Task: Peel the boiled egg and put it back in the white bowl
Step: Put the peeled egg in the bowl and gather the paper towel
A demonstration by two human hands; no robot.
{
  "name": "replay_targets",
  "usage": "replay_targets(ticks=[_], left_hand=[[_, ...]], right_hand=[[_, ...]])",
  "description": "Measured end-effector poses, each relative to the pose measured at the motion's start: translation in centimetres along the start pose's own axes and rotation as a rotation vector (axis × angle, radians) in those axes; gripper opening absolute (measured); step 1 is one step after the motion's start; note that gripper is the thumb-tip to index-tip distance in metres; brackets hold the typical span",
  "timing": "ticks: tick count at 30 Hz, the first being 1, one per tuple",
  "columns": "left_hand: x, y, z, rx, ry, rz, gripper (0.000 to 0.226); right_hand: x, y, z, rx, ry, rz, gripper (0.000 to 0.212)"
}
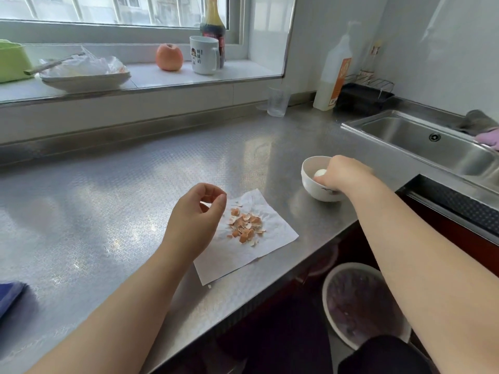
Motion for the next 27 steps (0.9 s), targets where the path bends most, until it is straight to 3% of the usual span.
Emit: replay_targets(ticks=[3,5,7,9,11,14,18,21,27], left_hand=[[0.4,-0.2,-0.3,0.011,-0.025,-0.003,0.005],[0.8,-0.4,-0.3,0.014,-0.063,-0.016,0.005],[1.3,-0.9,-0.4,-0.001,-0.138,-0.043,0.005],[1.9,-1.3,-0.5,-0.018,-0.231,-0.075,0.004],[2.9,-1.6,-0.7,-0.028,-0.394,-0.100,0.010],[4.3,-1.5,-1.6,0.002,-0.720,-0.128,0.027],[4.9,-1.4,-2.4,0.086,-0.907,-0.204,0.037],[4.2,-1.3,-2.8,0.126,-0.935,-0.268,0.041],[3.2,-1.4,-3.1,0.100,-0.819,-0.300,0.013]], right_hand=[[0.3,0.1,0.0,-0.005,0.043,-0.039,0.051],[1.8,1.3,-0.4,0.045,0.014,0.090,0.054],[2.9,4.0,-1.6,0.196,-0.205,0.249,0.045],[2.2,7.7,-3.0,0.370,-0.447,0.213,0.030],[0.2,10.7,-3.8,0.445,-0.468,0.094,0.023],[-2.9,12.4,-3.1,0.383,-0.292,0.047,0.035],[-4.9,13.3,-1.7,0.277,-0.287,0.084,0.053],[-5.6,13.8,-1.6,0.275,-0.301,0.100,0.043],[-5.6,13.6,-1.9,0.296,-0.411,0.050,0.019]])
Point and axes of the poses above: each hand's wrist, its own y-axis away from the middle knuckle, its own x-axis out of the back of the hand, z = x × y, the point moved 6 cm from there along -y, towards the middle knuckle, and after that the axes turned 6 degrees about -x, right-handed, at the moved point
